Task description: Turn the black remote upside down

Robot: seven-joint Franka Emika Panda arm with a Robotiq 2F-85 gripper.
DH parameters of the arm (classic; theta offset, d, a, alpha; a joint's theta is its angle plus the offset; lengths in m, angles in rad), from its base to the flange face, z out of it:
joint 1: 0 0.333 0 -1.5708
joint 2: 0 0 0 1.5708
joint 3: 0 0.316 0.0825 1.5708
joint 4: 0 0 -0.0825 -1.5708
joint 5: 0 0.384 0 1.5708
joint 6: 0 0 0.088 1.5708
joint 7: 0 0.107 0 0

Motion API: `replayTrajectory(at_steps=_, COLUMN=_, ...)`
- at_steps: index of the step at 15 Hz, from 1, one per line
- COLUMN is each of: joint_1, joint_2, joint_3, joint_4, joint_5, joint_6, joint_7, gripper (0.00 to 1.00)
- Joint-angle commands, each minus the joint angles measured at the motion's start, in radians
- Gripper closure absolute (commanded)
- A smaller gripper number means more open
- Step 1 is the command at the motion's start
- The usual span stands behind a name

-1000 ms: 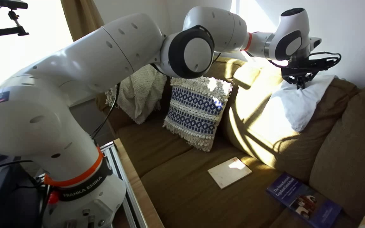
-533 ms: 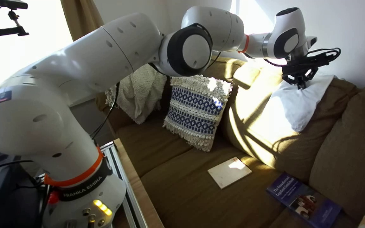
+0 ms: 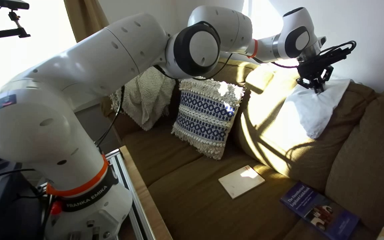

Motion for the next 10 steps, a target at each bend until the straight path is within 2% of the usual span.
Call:
replayTrajectory(at_steps=1, joint_1=0.025, joint_2=-0.023, joint_3=-0.019, joint_4=-0.052, joint_5=-0.034, joint_6=-0.069, joint_7=-0.044, gripper=0.95)
replayTrajectory(at_steps=10, joint_1=0.097, joint_2=-0.028, joint_3=-0.107, joint_4=-0.092, joint_5=-0.047, joint_6=-0.066, joint_7=0.155, gripper=0.95)
